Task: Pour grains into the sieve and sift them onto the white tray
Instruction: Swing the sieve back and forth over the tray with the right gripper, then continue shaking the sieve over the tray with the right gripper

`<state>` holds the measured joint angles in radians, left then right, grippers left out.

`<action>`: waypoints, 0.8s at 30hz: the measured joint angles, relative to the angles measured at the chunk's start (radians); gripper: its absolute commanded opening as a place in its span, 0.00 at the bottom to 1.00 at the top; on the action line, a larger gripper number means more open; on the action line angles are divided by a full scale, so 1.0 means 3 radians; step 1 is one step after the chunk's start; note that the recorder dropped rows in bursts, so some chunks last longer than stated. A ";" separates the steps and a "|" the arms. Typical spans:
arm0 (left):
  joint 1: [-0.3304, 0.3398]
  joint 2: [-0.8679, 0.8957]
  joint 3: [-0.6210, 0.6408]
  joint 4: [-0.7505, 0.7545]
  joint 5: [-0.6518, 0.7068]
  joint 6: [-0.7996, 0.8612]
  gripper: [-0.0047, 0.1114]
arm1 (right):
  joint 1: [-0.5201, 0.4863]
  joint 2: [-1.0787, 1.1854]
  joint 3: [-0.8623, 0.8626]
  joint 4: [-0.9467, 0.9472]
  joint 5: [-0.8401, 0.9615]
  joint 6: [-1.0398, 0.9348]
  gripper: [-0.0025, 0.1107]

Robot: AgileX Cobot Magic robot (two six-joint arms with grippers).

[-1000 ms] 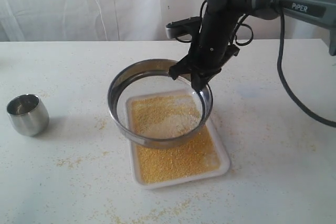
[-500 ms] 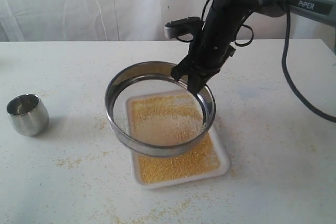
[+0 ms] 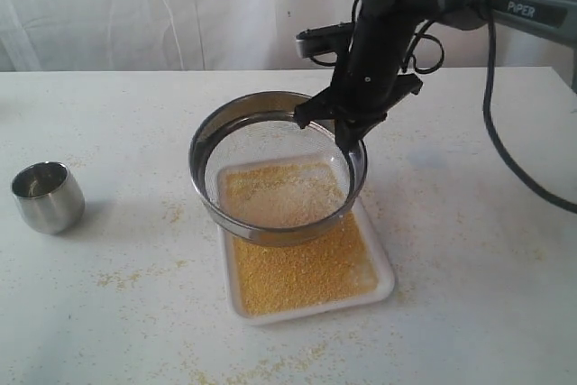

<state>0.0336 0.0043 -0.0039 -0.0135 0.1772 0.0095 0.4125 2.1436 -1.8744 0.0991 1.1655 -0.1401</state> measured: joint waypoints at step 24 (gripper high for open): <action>0.0000 0.0000 0.0000 0.0000 0.0000 0.0000 0.04 | 0.0097 -0.0120 0.0101 0.0020 0.0178 -0.0593 0.02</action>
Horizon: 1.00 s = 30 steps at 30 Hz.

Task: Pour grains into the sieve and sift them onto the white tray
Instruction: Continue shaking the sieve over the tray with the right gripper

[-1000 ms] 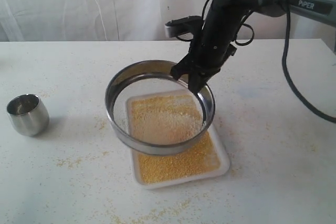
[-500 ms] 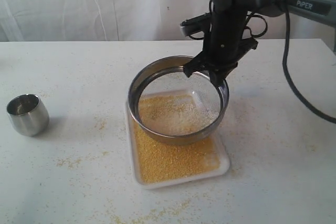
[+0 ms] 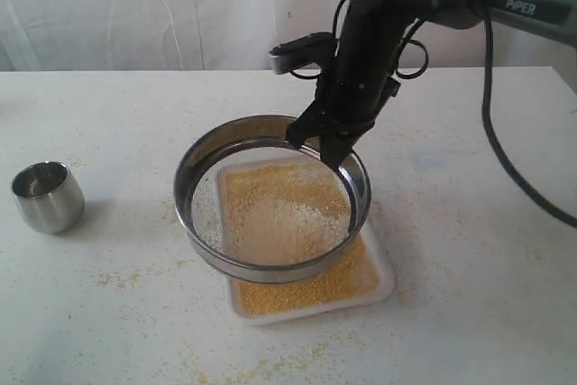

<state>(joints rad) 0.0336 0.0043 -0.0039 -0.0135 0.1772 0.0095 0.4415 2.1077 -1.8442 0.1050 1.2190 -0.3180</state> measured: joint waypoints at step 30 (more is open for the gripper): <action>0.0000 0.0000 0.0000 0.0000 0.0000 0.0000 0.04 | -0.0127 -0.0058 0.0173 0.0305 -0.0006 -0.0281 0.02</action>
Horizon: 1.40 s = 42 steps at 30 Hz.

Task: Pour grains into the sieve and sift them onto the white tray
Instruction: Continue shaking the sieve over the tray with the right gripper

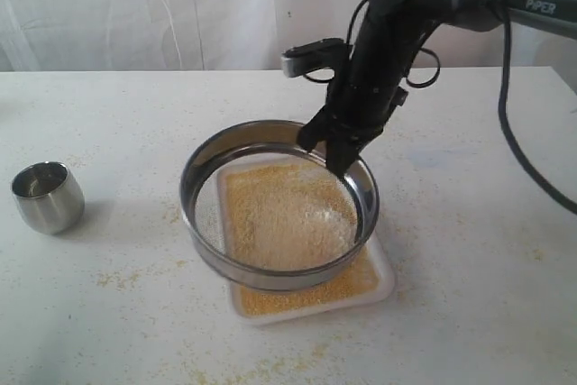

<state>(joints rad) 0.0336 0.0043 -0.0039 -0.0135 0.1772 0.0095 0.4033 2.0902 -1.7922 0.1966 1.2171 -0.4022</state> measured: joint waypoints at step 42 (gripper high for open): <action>0.0000 0.0000 0.0000 0.0000 0.0000 0.0000 0.04 | -0.0004 -0.0004 0.0035 -0.0042 -0.0136 0.0198 0.02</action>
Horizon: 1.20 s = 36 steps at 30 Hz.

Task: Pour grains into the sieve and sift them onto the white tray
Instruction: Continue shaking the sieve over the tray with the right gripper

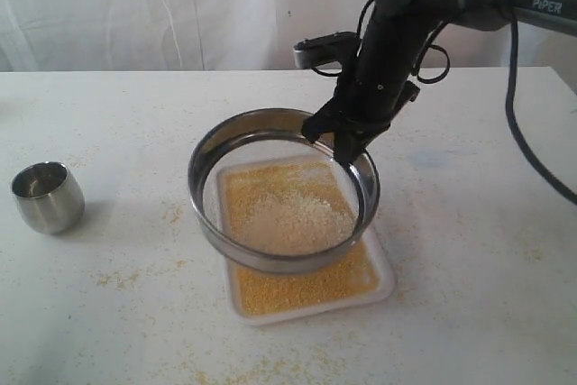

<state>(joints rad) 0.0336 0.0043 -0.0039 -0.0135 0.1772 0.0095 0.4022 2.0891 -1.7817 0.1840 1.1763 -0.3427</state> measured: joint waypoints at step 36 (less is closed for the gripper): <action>0.0000 0.0000 0.0000 0.0000 0.0000 0.0000 0.04 | -0.0024 0.0005 0.0040 -0.0146 -0.0026 0.0109 0.02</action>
<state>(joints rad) 0.0336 0.0043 -0.0039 -0.0135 0.1772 0.0095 0.3949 2.0907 -1.7696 0.1402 1.1685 -0.3100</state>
